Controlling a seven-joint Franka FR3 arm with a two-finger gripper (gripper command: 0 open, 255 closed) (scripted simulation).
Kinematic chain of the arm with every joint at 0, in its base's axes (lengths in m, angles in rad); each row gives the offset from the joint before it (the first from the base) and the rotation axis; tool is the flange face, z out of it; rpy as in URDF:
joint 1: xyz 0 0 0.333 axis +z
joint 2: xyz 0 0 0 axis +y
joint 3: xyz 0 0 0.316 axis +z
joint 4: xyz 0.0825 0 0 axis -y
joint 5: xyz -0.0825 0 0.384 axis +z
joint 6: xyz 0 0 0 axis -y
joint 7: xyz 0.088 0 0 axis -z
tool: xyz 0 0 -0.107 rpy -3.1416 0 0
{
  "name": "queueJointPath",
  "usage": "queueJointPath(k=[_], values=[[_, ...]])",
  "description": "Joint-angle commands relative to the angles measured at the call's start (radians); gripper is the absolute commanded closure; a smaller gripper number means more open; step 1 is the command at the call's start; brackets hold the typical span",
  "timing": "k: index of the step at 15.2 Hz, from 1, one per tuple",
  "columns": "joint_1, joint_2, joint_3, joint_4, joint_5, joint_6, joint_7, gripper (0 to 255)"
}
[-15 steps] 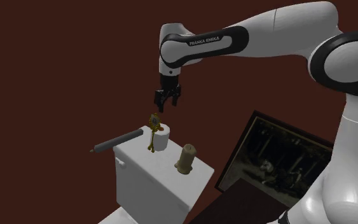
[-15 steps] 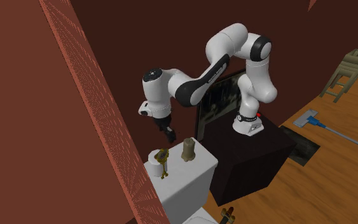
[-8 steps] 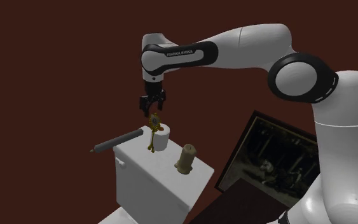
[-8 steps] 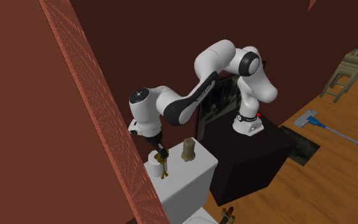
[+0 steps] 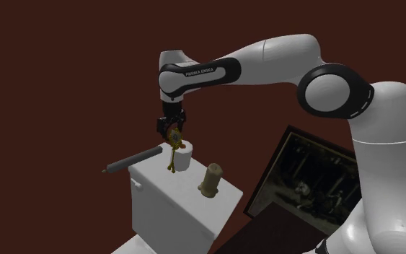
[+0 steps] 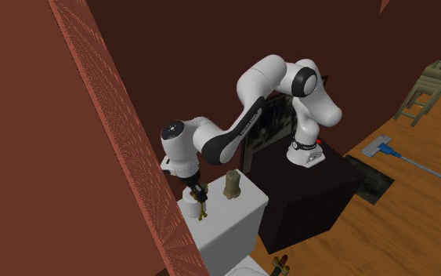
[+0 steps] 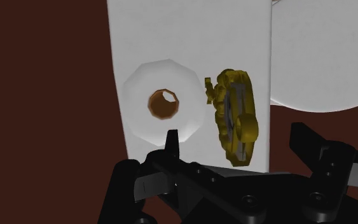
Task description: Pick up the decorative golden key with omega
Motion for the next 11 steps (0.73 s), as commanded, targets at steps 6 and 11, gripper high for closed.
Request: queueJointPath(k=[6,11], values=[[0.0,0.001,0.0,-0.004,0.0,0.005,0.0,255],[0.0,-0.004,0.0,0.002,0.0,-0.005,0.0,255]])
